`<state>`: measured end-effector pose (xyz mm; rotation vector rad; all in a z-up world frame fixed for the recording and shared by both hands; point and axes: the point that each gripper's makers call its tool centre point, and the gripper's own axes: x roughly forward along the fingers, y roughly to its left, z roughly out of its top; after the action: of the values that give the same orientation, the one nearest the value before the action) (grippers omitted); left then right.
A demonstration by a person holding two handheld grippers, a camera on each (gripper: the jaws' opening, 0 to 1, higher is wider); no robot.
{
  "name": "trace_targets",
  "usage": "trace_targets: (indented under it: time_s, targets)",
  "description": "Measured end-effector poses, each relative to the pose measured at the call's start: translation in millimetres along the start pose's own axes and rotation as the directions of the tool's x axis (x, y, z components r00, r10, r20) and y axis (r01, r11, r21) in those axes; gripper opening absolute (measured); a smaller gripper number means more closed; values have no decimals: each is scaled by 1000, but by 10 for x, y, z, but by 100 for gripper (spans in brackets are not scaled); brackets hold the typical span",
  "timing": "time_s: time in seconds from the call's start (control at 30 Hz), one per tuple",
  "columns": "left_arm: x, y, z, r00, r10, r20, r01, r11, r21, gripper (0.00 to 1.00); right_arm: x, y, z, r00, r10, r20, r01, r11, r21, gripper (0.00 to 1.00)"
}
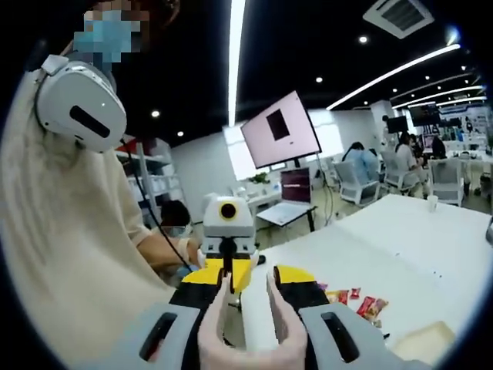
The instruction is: Place the target food into the container with the food tongs after gripping and lifting it, then release it inside without dropping or visibly crushing the food.
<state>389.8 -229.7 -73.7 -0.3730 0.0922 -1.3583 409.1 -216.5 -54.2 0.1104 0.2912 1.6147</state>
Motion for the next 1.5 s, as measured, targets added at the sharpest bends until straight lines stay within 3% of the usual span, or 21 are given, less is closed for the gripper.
trace_targets:
  time_s: [0.1, 0.3, 0.43, 0.83, 0.93, 1.07, 1.17, 1.23, 1.33, 1.4, 1.43, 1.5]
  targets:
    - [9, 11, -24, 1000, 5, -9, -5, 1000, 6, 0, 6, -8, 4, 1000, -2, 2, 2, 1000, 2, 25]
    - [72, 16, -112, 999, -1, -40, 1, 1000, 9, 0, -19, -29, -92, 998, 13, -55, -12, 1000, 22, 25]
    - [69, 53, -47, 1000, 3, -8, -3, 1000, 9, 0, -26, -68, -38, 999, 3, -35, -2, 1000, 29, 25]
    - [93, 72, -79, 1000, 5, -27, -5, 1000, 11, 0, -7, -47, -113, 998, 13, -55, -11, 999, 49, 23]
    - [102, 115, -84, 999, 21, -25, -21, 1000, 5, 1, -18, -80, -99, 999, -14, -49, 15, 1000, 20, 22]
    - [41, 240, -144, 994, 98, -42, -98, 995, -1, 3, 9, -190, -186, 996, -86, -35, 87, 996, 21, 22]
    - [-126, 370, -290, 976, 195, -99, -196, 981, 3, 6, -19, -328, -240, 986, -168, -16, 169, 984, 50, 22]
    - [-288, 447, -392, 955, 261, -137, -266, 964, -14, 12, -91, -509, -298, 966, -260, -5, 260, 963, 77, 23]
    - [-531, 481, -456, 934, 329, -142, -335, 942, -23, 15, -173, -729, -476, 932, -362, -24, 363, 928, 80, 24]
    - [-615, 474, -482, 925, 349, -147, -357, 934, -30, 16, -157, -759, -560, 930, -366, -36, 368, 927, 73, 24]
    - [-686, 496, -511, 911, 381, -156, -390, 920, -28, 16, -149, -800, -629, 921, -386, -53, 389, 918, 75, 23]
    - [-753, 499, -573, 896, 406, -182, -415, 909, -18, 18, -125, -852, -755, 907, -410, -99, 415, 909, 43, 22]
